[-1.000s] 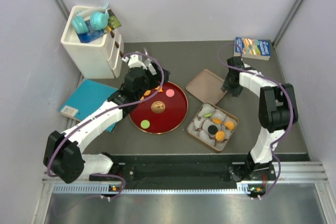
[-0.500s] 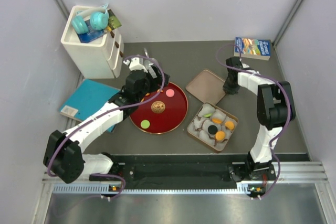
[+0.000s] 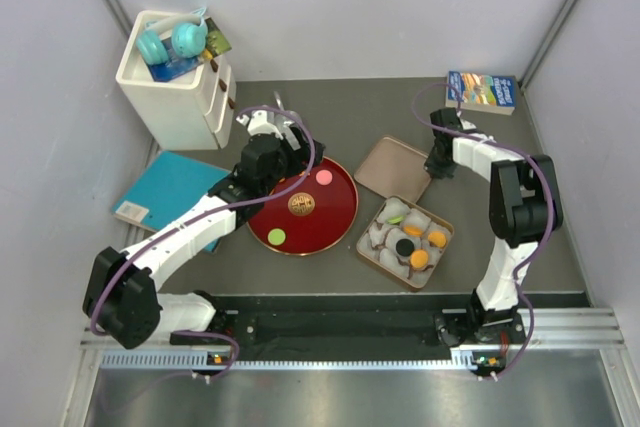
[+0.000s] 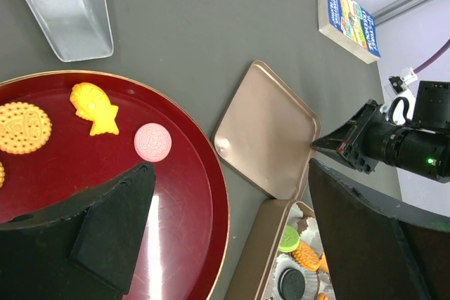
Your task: Pack the cookies
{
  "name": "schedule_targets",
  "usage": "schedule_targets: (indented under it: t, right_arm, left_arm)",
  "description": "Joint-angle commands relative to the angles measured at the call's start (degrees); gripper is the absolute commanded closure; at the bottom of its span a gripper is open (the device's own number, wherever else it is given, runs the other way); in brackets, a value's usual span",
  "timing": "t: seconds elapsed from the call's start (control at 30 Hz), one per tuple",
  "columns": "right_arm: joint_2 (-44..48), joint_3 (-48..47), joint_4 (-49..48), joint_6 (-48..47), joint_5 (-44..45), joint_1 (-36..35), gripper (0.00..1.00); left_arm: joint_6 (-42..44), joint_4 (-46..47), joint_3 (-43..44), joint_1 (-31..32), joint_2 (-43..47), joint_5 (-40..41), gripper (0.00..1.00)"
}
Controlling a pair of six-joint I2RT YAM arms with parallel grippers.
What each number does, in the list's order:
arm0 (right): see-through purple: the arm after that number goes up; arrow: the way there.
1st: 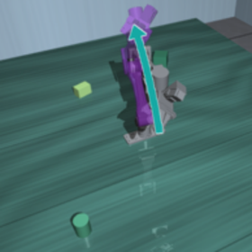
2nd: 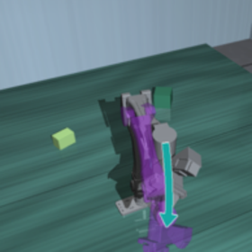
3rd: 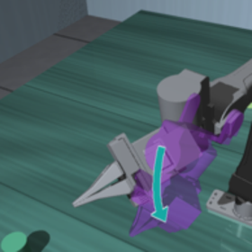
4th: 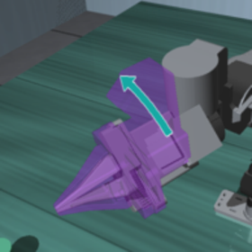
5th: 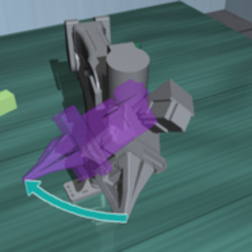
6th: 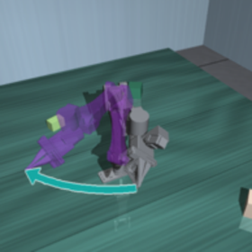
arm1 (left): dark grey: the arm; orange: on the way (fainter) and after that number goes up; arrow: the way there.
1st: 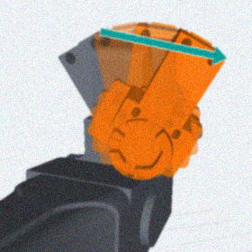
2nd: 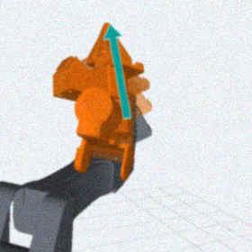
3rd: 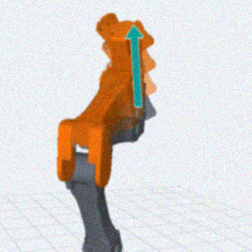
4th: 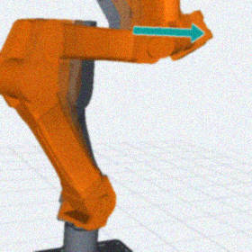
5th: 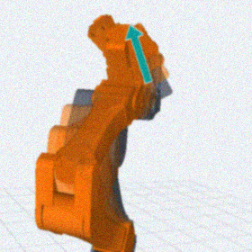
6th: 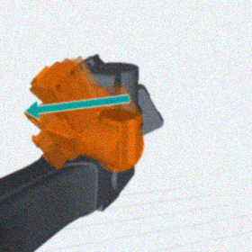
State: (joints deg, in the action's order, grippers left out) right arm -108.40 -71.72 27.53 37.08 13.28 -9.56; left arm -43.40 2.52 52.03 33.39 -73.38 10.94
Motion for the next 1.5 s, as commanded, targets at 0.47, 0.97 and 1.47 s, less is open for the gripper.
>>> schedule_targets:
  t: [0.47, 0.97, 1.47]
  right_arm:
    - [11.89, -13.09, 7.80, 0.36, 1.22, 0.16, 1.00]
    - [29.19, -10.29, 7.98, -0.60, -4.14, -2.99, 1.00]
    - [59.17, 8.78, 14.57, -8.16, 8.60, -19.35, 1.00]
  left_arm:
    - [-1.51, 2.66, -0.79, 1.07, 0.70, -2.15, 0.07]
    - [-0.99, 1.87, 0.88, 1.15, 0.26, -0.66, 0.07]
    - [-7.82, -0.59, 7.21, -8.68, -0.70, -19.80, 0.07]
